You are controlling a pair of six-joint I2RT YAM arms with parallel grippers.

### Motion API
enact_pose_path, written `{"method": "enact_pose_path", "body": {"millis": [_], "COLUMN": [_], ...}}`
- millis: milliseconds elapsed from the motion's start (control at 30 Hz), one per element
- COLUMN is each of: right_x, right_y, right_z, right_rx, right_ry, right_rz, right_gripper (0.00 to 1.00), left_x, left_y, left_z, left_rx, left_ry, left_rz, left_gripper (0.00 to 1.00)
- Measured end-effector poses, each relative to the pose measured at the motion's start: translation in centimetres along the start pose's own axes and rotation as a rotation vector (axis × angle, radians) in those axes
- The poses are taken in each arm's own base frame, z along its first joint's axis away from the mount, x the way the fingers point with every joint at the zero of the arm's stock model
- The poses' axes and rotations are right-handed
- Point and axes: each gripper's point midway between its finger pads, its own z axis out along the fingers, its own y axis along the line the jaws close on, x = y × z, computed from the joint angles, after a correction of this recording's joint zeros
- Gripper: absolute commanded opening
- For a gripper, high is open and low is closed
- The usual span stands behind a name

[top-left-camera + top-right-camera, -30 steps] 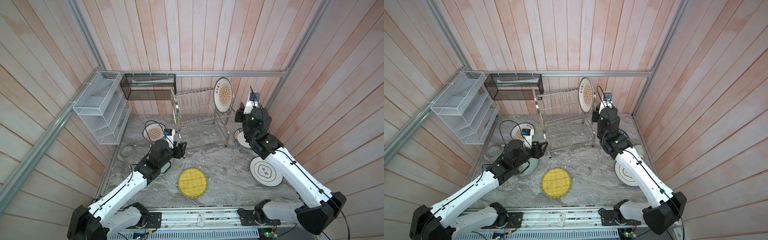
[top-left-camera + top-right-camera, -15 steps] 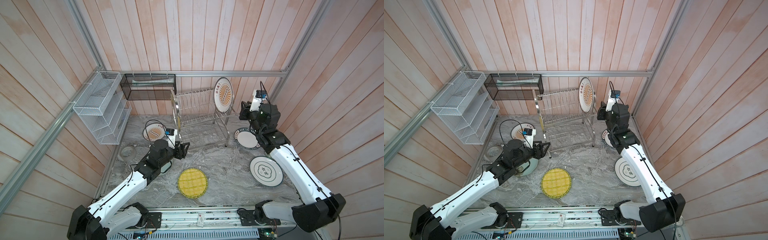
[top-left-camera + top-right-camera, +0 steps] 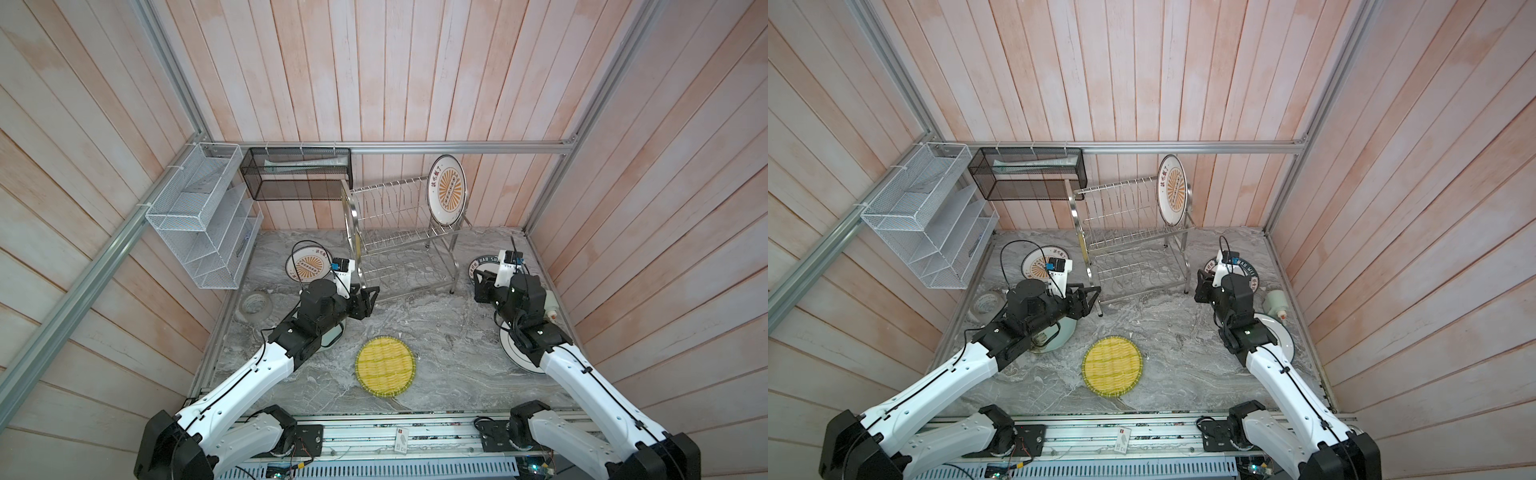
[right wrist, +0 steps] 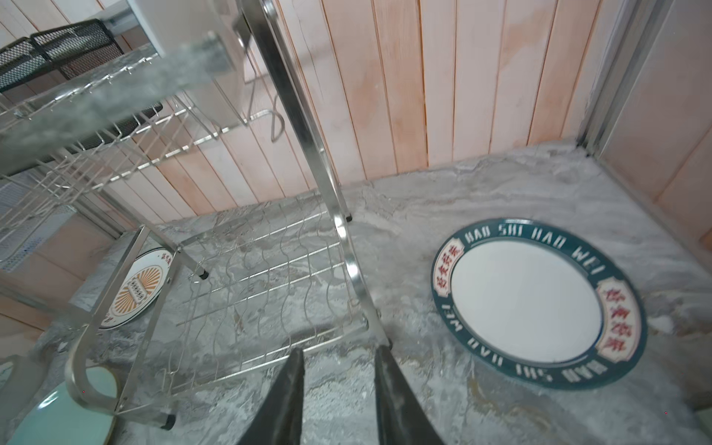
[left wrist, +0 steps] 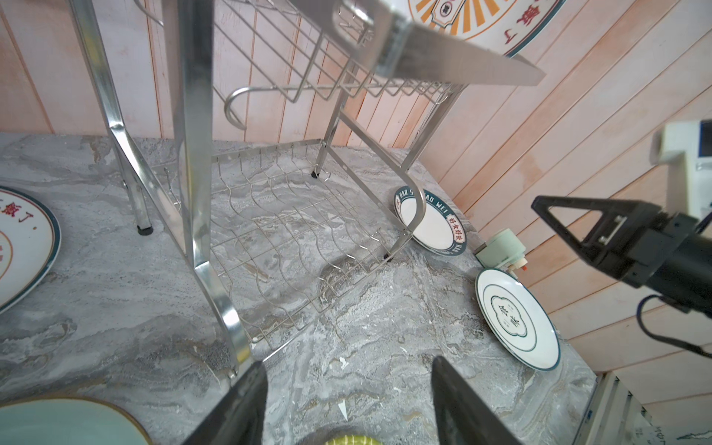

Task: Load the plates into the dish rack
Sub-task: 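Draw the right gripper back while the left moves toward the bamboo tray, then lower the left gripper to the yellow bamboo tray's rim while the right hovers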

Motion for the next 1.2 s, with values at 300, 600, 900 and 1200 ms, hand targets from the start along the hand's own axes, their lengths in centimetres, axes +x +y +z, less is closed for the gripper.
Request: {"method": "enact_pose_path", "body": {"millis": [300, 600, 900, 1200], "right_x": [6.8, 8.9, 13.0, 12.8], "right_y": [0.9, 4.2, 6.7, 7.0], "right_z": [1.5, 1.0, 0.5, 1.6], "right_rx": [-0.116, -0.271, -0.333, -0.320], "right_ry": [0.199, 0.269, 0.356, 0.341], "right_rz": [0.137, 0.189, 0.233, 0.228], "right_gripper": [0.39, 0.41, 0.41, 0.39], "left_x": [1.6, 7.6, 10.6, 16.2], "left_y": [0.6, 3.0, 3.8, 5.0], "left_z": [-0.1, -1.3, -3.8, -4.4], "left_rx": [-0.030, -0.098, -0.146, -0.192], "left_ry": [0.063, 0.172, 0.244, 0.395], "left_rz": [-0.119, -0.255, -0.348, -0.442], "left_gripper": [0.68, 0.68, 0.68, 0.66]}}
